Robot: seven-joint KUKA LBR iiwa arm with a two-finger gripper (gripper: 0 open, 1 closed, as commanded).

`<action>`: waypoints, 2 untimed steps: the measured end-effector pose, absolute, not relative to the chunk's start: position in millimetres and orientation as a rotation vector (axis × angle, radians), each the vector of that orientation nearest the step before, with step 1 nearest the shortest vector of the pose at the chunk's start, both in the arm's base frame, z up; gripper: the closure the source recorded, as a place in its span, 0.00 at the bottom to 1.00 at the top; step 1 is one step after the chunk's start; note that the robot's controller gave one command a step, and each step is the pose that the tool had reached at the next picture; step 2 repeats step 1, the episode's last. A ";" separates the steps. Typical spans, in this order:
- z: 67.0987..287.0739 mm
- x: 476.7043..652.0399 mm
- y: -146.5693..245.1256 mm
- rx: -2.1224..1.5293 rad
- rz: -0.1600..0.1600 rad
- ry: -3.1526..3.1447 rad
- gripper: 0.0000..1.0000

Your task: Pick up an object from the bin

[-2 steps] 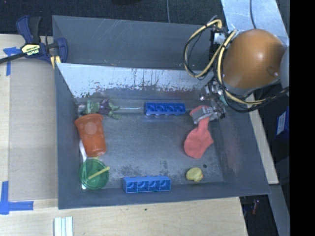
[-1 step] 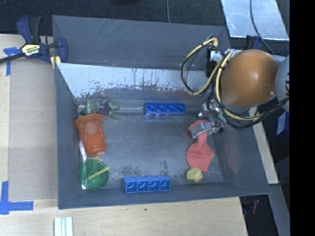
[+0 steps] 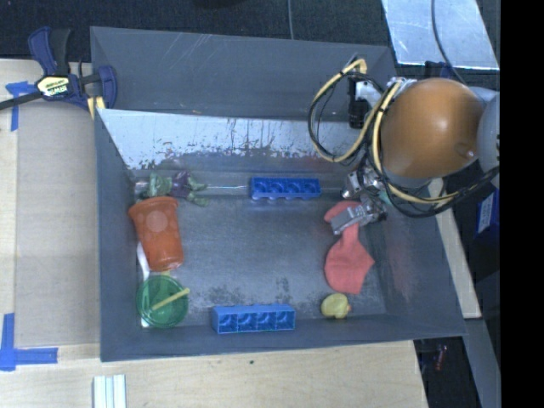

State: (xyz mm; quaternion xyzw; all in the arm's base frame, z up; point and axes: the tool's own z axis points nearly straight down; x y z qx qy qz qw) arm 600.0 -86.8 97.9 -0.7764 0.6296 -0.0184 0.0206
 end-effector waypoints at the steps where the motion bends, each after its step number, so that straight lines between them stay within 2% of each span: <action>1: 103.7 600.1 -86.3 -2.458 -0.066 1.887 1.00; 2: 103.7 600.1 -86.3 -2.458 -0.066 1.887 1.00</action>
Offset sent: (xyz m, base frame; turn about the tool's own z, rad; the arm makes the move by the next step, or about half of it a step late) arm -0.0109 -0.0471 -0.0065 -0.1228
